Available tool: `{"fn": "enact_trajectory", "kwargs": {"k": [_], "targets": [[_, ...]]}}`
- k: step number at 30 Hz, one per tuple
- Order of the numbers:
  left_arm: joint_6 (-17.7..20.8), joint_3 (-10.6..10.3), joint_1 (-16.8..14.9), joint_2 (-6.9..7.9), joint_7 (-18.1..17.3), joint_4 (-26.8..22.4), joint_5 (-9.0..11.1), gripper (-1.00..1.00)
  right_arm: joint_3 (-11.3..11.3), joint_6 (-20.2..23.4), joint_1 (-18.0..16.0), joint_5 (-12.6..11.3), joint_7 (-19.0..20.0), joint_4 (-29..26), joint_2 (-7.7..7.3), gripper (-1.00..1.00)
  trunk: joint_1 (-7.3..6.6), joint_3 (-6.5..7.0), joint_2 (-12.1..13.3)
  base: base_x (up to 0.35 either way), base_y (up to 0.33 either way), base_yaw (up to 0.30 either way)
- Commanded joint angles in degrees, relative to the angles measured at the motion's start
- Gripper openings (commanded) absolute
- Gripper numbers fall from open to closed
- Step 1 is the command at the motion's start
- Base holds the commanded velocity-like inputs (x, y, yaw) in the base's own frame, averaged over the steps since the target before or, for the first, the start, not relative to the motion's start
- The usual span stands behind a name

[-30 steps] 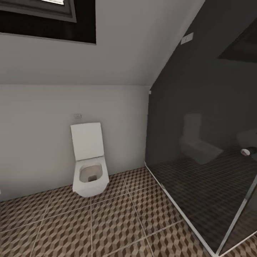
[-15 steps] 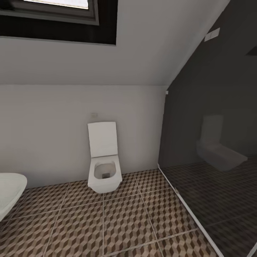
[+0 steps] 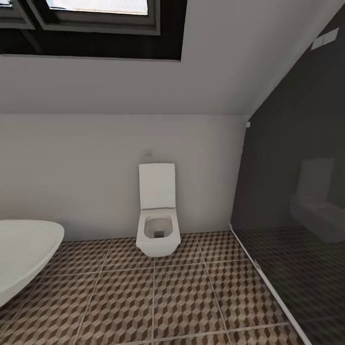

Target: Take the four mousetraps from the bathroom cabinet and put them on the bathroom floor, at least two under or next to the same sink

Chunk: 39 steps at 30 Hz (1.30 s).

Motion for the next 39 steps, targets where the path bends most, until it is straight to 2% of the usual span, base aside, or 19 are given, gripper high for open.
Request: {"fn": "enact_trajectory", "kwargs": {"k": [1, 23, 31, 39], "targets": [[-0.08, -0.5, -0.04, -0.02, 0.23, 0.02, 0.2, -1.0, 0.03, 0.16, -0.06, 0.33, -0.07, 0.06, -0.04, -1.0, 0.01, -0.06, -0.03, 0.166, 0.0, 0.141], [0.19, -0.66, -0.03, 0.33, 0.13, 0.14, 0.19, -1.0, 0.03, -0.12, -0.06, 0.13, -0.12, 0.12, -0.07, -1.0, 0.01, -0.06, -0.03, 0.303, 0.005, 0.02], [0.1, -0.66, -0.03, 1.23, 0.0, 0.17, 0.41, -1.0, 0.03, 0.02, -0.06, 0.19, -0.13, 0.13, 0.07, -1.0, 0.01, -0.06, -0.03, 0.325, 0.101, 0.0], [0.39, -0.66, -0.03, 1.37, -0.43, 0.13, 0.35, -1.0, 0.03, -0.02, -0.06, 0.19, -0.12, 0.13, 0.14, -1.0, 0.01, -0.06, -0.03, 0.318, 0.171, 0.0]]}}
